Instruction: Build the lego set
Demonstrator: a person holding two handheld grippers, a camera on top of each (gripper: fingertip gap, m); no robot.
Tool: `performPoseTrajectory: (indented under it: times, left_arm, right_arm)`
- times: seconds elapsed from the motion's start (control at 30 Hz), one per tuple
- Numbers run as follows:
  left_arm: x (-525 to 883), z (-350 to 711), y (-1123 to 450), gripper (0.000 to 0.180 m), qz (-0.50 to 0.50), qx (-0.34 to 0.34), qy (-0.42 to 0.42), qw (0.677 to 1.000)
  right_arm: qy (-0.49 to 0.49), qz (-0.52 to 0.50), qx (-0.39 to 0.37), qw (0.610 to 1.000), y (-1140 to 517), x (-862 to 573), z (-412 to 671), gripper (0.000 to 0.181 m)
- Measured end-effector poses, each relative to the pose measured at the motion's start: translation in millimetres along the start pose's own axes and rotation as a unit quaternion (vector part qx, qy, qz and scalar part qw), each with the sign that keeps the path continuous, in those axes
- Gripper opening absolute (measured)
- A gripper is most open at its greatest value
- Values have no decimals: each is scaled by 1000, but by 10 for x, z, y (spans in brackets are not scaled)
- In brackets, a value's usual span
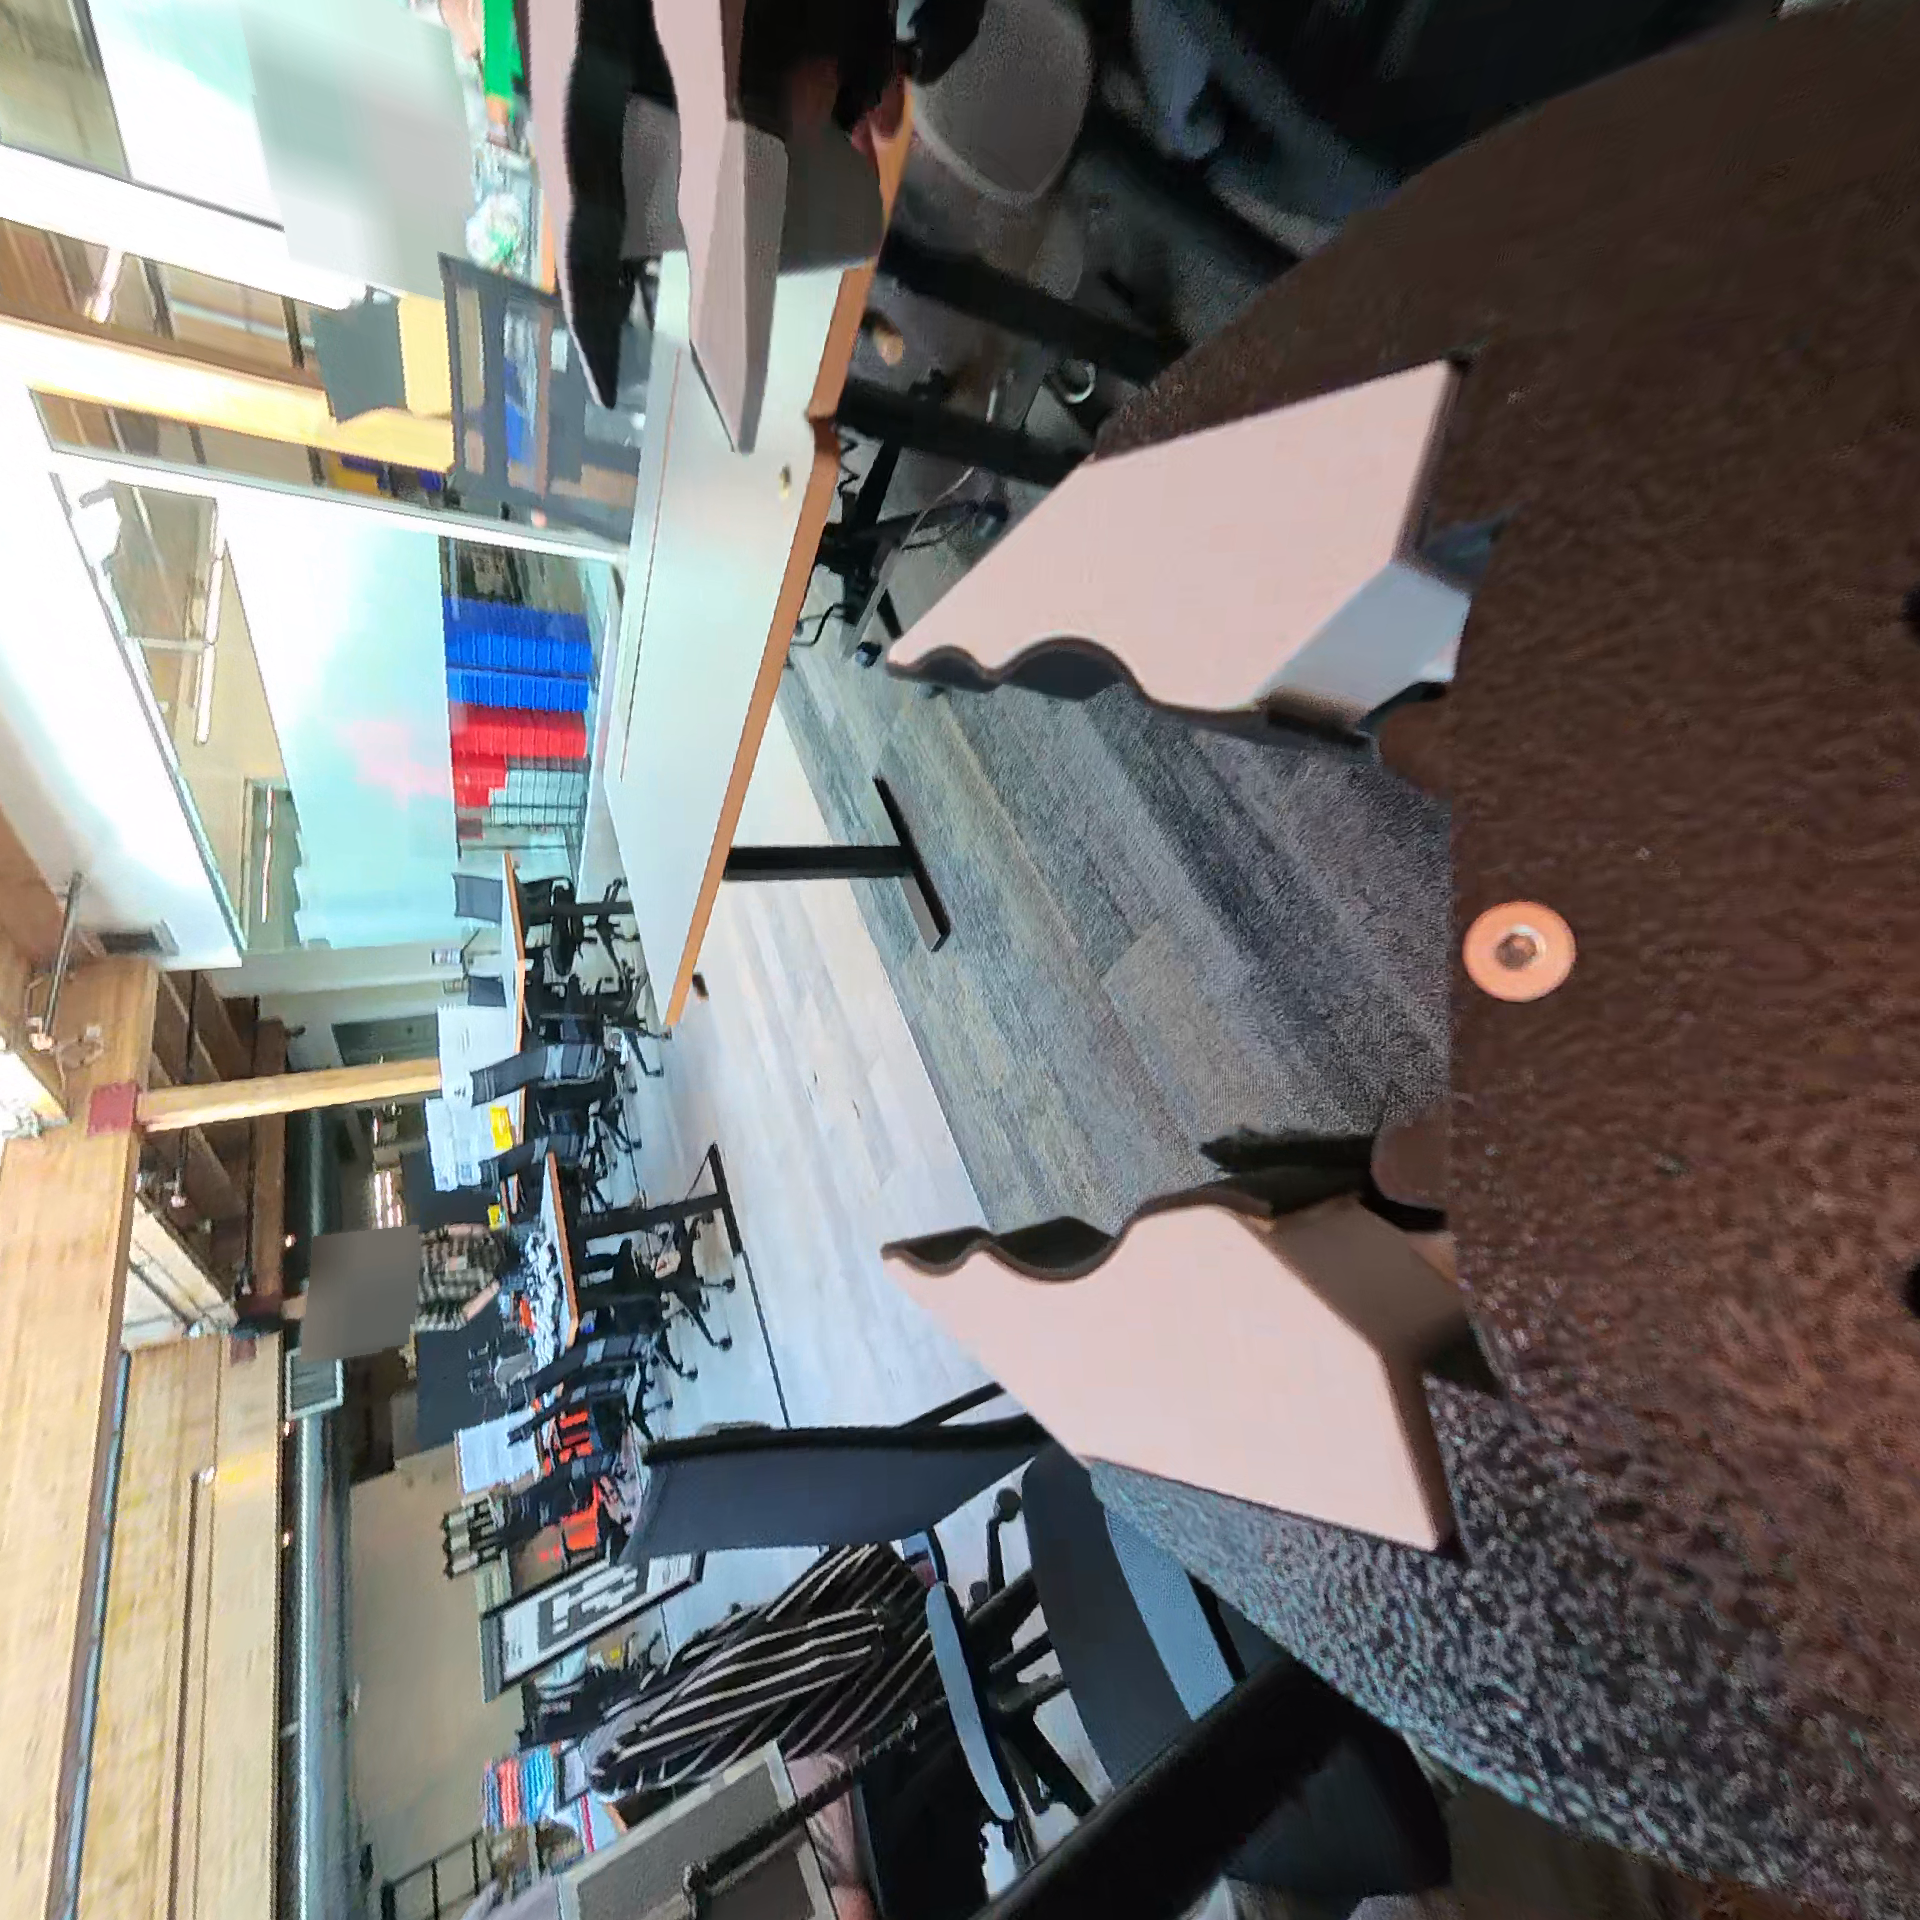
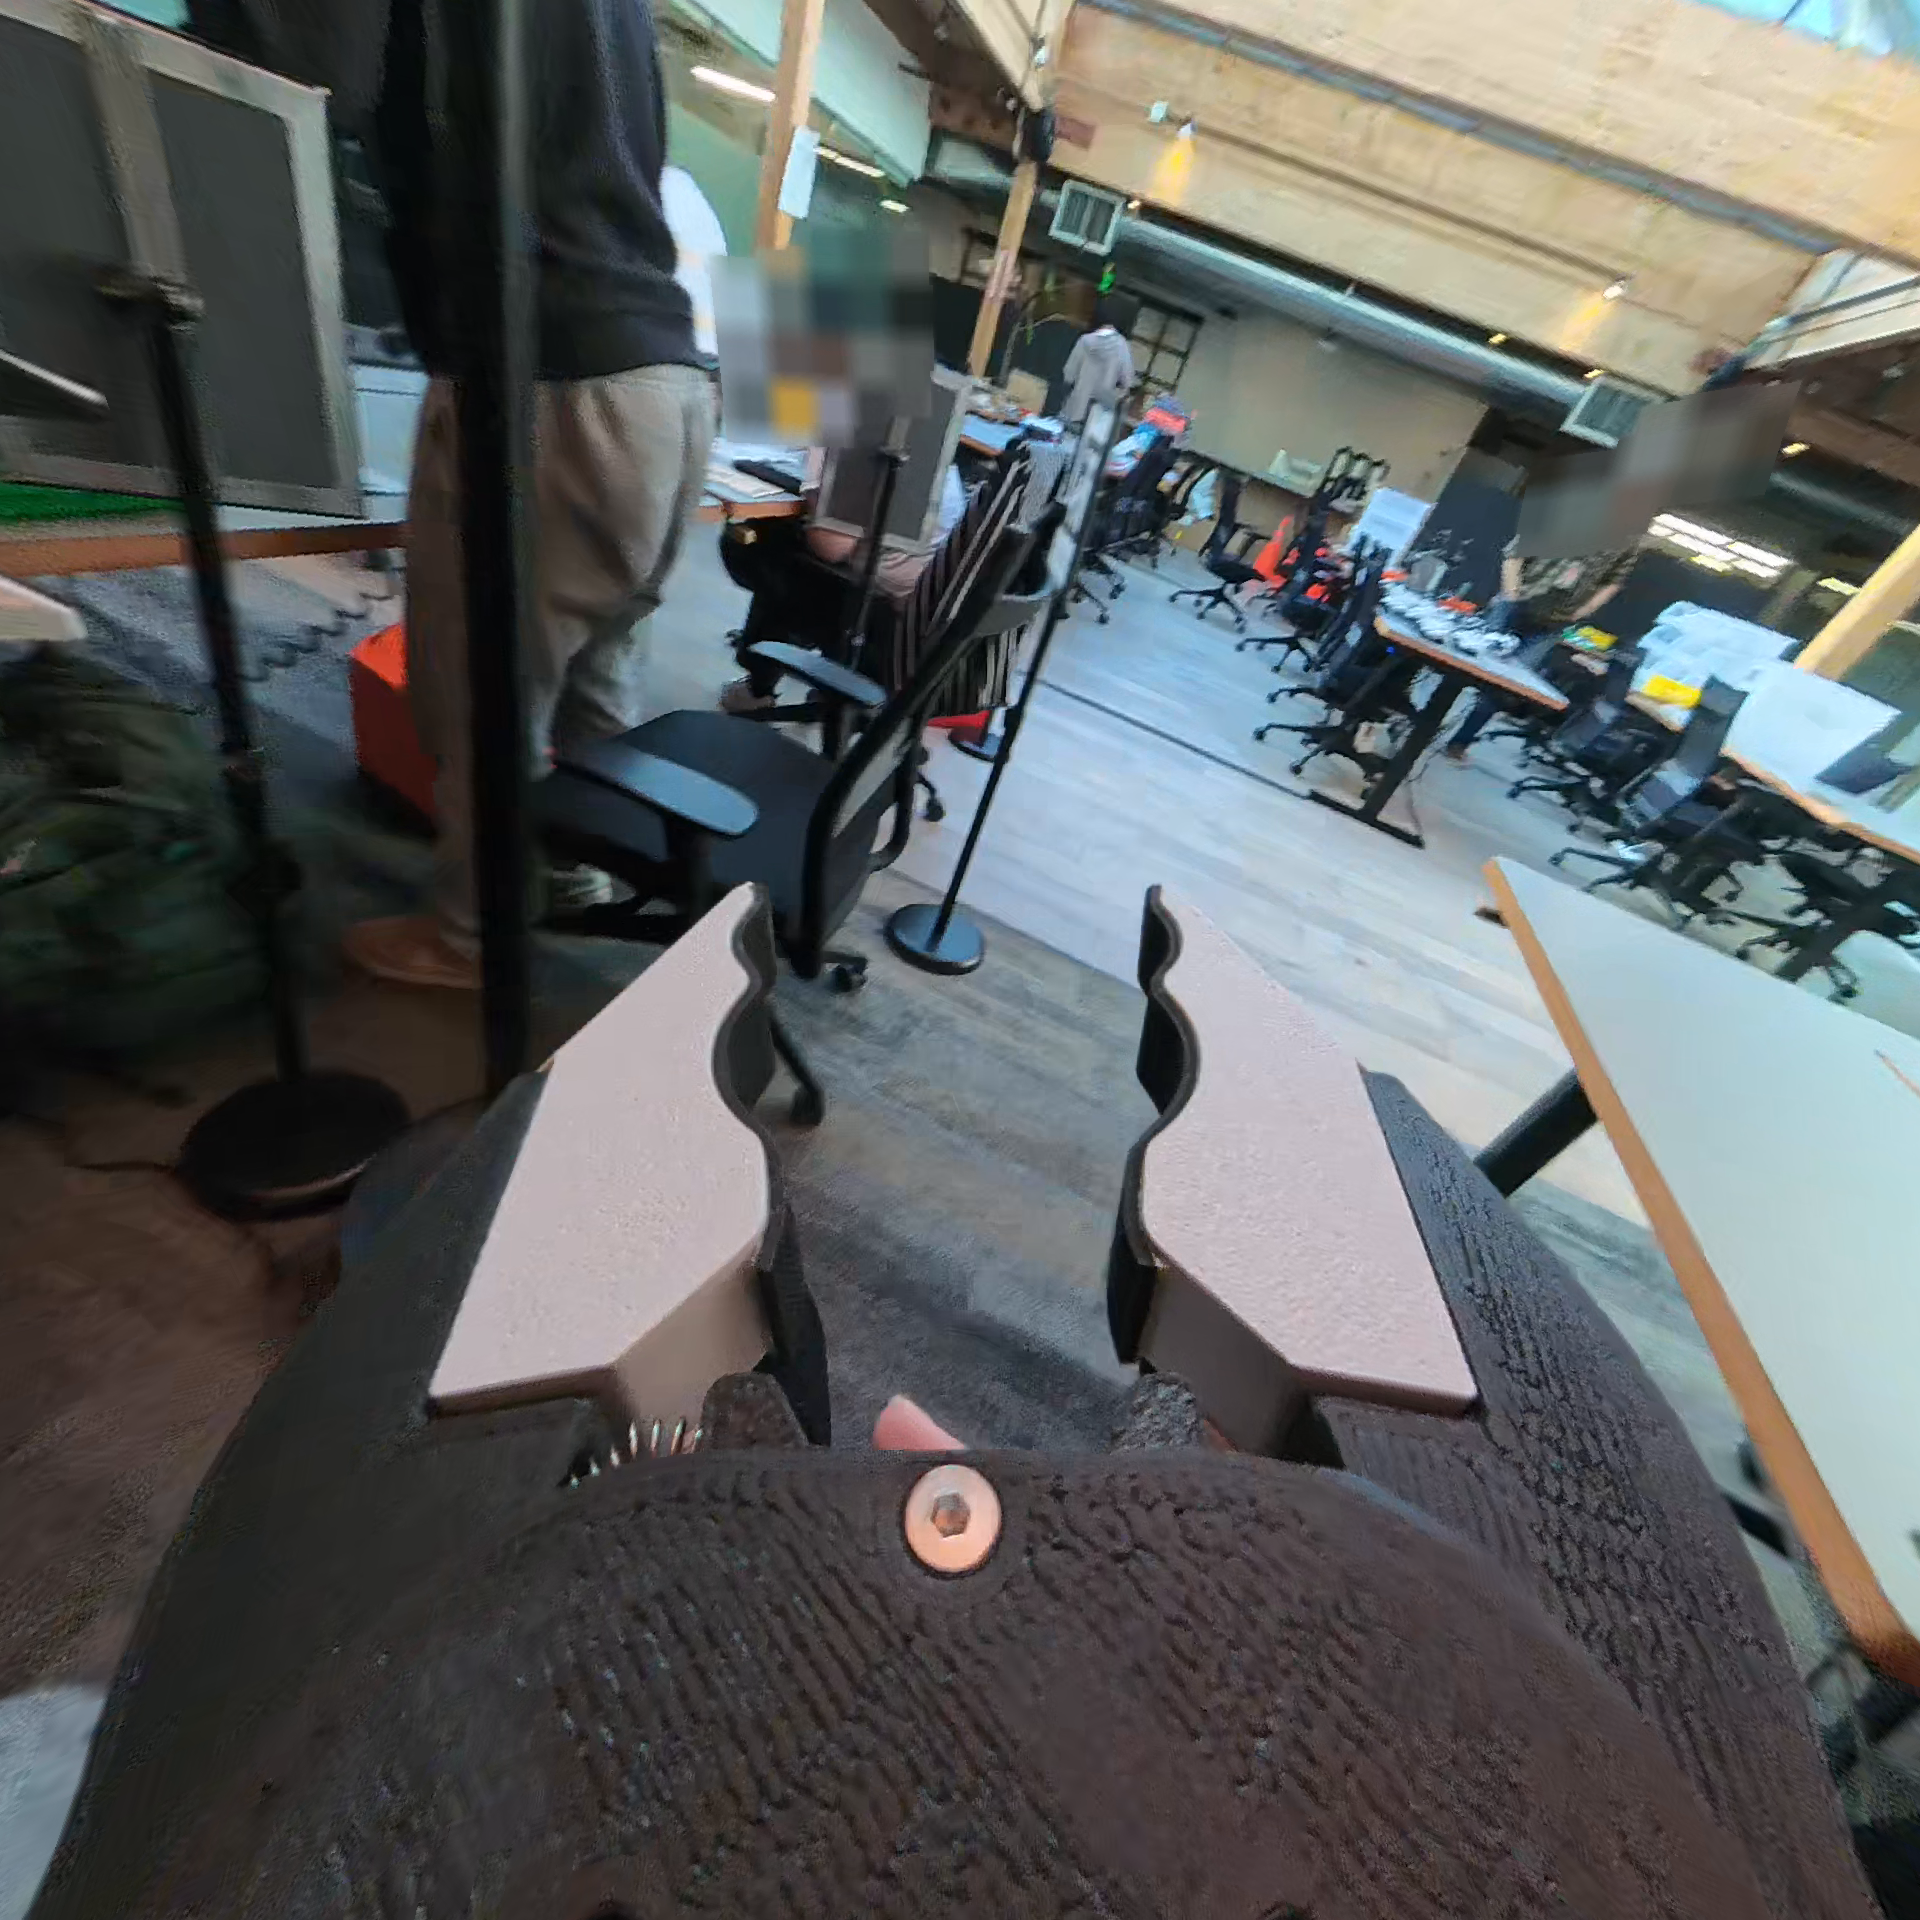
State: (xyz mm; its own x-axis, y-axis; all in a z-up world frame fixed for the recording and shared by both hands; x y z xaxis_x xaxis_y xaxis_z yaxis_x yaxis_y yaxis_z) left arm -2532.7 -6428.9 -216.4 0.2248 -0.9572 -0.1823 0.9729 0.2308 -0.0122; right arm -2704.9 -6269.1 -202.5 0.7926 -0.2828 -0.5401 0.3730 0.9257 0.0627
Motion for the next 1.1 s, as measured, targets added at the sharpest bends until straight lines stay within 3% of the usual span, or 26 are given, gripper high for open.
performPoseTrajectory:
  times: [0.23, 0.3, 0.37, 0.6, 0.8, 1.1]
  left_arm:
    - [1029, 154, -1946, 65, 1, -21, -9, 1000]
    - [1236, 267, -2564, 63, -22, 2, 16, 1000]
    - [1373, 308, -3170, 59, -62, 12, 30, 998]
    - [1752, 161, -5247, 44, -133, 44, 25, 990]
    - [2325, 34, -7318, 31, -88, 58, 29, 994]
    - [3423, 524, -9754, 17, -29, 37, 29, 998]
  right_arm:
    - [12, -70, 22, 997, -1857, -1088, -472, 66]
    - [-6, -72, 29, 997, -2314, -1432, -518, 64]
    - [-26, -65, 15, 997, -2677, -1703, -586, 48]
    - [-130, -72, 42, 988, -3827, -2807, -1444, 27]
    - [-39, -130, 44, 990, -5243, -3970, -2234, 3]
    - [38, -74, -10, 996, -8044, -5462, -2541, 0]
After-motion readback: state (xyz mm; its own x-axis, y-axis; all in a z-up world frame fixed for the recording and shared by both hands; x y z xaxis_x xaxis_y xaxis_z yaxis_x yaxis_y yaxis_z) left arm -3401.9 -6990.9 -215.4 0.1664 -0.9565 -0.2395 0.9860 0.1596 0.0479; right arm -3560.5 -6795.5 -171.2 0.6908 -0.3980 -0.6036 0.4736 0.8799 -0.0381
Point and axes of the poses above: each gripper's, where its closed fingertips meet, y back along the fingers, z out of its top, x = y × z across the jaws, the point moved 7 cm from there along y, back along the fingers, and after that the axes turned 15 degrees about y, right-handed, at the moved point
